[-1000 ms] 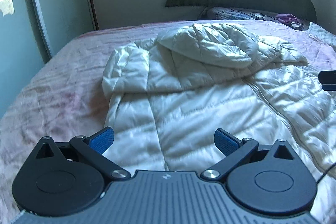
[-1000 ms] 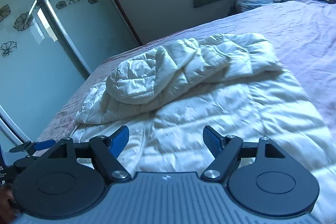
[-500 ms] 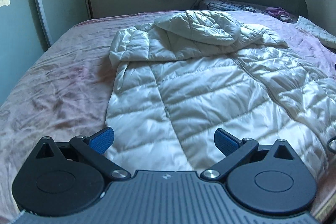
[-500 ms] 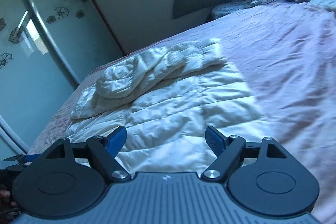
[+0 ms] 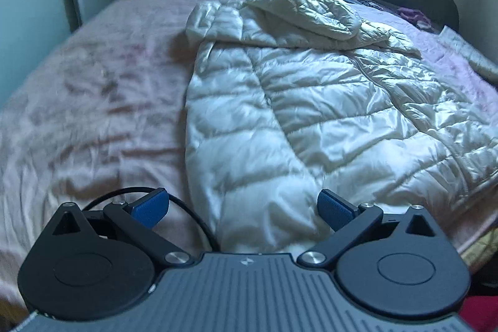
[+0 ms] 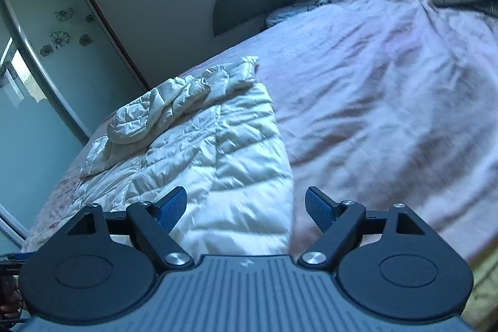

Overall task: Fold small clothes
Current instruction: 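Move both open grippers along the jacket toward its hem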

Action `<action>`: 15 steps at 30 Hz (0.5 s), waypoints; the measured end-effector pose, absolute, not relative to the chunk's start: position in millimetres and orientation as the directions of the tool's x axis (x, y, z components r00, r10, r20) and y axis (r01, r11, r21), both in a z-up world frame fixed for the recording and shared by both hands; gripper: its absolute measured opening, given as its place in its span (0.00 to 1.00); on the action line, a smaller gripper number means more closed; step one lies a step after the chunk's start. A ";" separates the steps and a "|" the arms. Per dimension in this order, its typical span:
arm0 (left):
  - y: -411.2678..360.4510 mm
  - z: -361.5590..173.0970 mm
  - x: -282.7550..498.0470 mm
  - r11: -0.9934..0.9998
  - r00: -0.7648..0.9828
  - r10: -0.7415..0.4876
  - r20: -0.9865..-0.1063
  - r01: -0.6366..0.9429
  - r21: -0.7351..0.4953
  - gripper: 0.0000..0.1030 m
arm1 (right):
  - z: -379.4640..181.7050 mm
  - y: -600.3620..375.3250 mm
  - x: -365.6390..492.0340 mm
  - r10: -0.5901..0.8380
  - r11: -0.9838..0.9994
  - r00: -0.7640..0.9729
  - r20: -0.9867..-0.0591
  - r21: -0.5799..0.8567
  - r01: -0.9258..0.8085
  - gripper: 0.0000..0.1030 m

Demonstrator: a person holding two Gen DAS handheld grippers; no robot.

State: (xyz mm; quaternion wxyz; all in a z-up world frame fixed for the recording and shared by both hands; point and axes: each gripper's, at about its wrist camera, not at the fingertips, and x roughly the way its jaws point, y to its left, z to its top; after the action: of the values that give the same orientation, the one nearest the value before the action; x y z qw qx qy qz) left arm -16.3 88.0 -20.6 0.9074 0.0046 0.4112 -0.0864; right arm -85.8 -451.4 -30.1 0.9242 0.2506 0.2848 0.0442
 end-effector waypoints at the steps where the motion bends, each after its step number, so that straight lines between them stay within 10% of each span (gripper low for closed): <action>1: 93.9 -21.9 -17.7 0.982 0.633 -0.182 -0.752 0.160 -0.103 1.00 | -32.1 -454.3 -88.2 0.240 0.864 0.829 -0.505 0.500 0.055 0.81; 15: 117.3 -31.1 -22.6 0.922 0.563 -0.349 -0.749 0.062 -0.383 0.94 | -52.6 -458.0 -95.2 0.356 0.800 0.785 -0.507 0.600 0.025 0.81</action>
State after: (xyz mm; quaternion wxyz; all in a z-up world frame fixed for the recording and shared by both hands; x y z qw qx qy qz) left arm -22.6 117.3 -31.1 0.8697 -0.1587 0.4521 -0.1180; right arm -95.2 -458.0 -52.6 0.8950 0.3025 0.3145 0.0925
